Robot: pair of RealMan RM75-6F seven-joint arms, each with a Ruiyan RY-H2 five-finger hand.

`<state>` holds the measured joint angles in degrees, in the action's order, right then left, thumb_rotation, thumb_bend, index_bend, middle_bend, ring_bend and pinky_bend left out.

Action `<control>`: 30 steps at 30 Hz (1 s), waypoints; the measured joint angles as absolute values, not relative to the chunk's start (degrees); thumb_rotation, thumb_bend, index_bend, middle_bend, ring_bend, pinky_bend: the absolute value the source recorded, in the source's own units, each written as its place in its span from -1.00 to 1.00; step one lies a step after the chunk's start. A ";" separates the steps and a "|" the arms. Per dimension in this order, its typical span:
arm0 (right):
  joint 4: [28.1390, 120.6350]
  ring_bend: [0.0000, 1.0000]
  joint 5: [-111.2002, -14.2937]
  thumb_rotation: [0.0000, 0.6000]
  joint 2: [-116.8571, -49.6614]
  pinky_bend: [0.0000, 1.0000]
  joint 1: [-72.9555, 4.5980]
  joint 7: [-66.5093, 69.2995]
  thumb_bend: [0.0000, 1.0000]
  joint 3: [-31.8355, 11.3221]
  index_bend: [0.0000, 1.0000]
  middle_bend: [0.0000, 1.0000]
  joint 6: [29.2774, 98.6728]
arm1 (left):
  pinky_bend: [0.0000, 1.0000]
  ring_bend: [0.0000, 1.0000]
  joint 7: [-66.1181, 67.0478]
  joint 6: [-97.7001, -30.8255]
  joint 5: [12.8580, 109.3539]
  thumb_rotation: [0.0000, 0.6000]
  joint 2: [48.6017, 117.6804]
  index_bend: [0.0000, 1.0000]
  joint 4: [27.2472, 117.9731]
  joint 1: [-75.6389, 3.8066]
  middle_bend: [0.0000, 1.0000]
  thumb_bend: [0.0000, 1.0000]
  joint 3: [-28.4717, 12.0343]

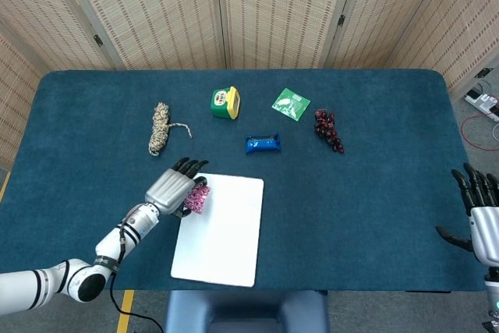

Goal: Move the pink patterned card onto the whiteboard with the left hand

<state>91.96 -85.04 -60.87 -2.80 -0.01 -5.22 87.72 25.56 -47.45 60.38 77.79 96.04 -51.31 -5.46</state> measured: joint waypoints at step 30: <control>90.90 -0.91 -84.68 1.00 -61.24 -1.00 -2.39 1.24 -0.77 -5.27 -1.00 -1.00 87.67 | -1.00 -1.00 36.95 -47.58 50.26 1.00 82.93 -0.73 94.99 -57.04 -1.00 -0.45 -1.45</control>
<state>90.90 -84.68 -61.24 -2.39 1.24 -5.27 87.67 36.95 -47.58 50.26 82.93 94.99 -57.04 -1.45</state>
